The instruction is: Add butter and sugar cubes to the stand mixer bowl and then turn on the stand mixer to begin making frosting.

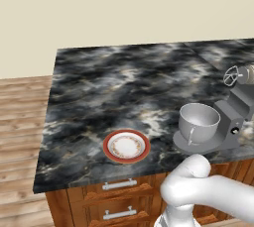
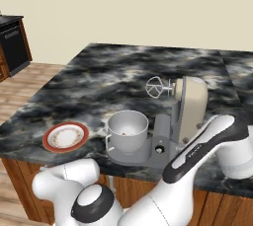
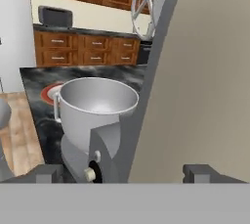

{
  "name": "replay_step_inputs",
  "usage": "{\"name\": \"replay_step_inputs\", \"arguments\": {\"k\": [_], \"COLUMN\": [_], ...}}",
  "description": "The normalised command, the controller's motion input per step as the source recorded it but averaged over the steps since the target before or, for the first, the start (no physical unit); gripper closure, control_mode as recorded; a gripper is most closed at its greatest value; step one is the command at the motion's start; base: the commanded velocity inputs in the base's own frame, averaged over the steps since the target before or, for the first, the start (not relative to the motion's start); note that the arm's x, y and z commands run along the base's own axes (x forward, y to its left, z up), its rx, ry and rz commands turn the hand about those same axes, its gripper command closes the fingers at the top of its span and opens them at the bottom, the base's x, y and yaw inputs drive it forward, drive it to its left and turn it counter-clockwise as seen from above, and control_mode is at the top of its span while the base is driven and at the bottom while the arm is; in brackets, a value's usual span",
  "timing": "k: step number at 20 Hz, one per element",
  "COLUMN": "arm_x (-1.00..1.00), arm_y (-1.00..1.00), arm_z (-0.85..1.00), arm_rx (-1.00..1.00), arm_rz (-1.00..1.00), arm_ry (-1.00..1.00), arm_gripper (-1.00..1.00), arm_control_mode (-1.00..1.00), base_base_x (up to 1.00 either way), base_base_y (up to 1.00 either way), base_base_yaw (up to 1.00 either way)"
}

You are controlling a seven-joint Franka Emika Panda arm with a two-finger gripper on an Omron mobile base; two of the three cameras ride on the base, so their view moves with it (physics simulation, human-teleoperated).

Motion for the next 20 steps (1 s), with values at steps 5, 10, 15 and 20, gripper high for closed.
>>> {"name": "replay_step_inputs", "arguments": {"k": [5, 10, 15, 20], "arm_x": [-0.04, -0.08, 0.0, 0.0], "arm_y": [0.65, 0.73, 0.84, 0.98], "arm_z": [0.33, 0.28, 0.01, -0.04], "arm_rx": [-0.19, -0.22, -0.25, -0.32], "arm_rz": [0.16, 0.09, 0.03, 0.01], "arm_ry": [0.0, 0.0, 0.02, 0.11], "arm_gripper": [-1.0, -1.0, -1.0, -1.0], "arm_control_mode": [-1.0, -1.0, -1.0, -1.0], "base_base_x": [0.0, 0.0, 0.0, 0.0], "base_base_y": [0.0, 0.0, 0.0, 0.0], "base_base_yaw": [0.0, 0.0, 0.0, 0.0]}}
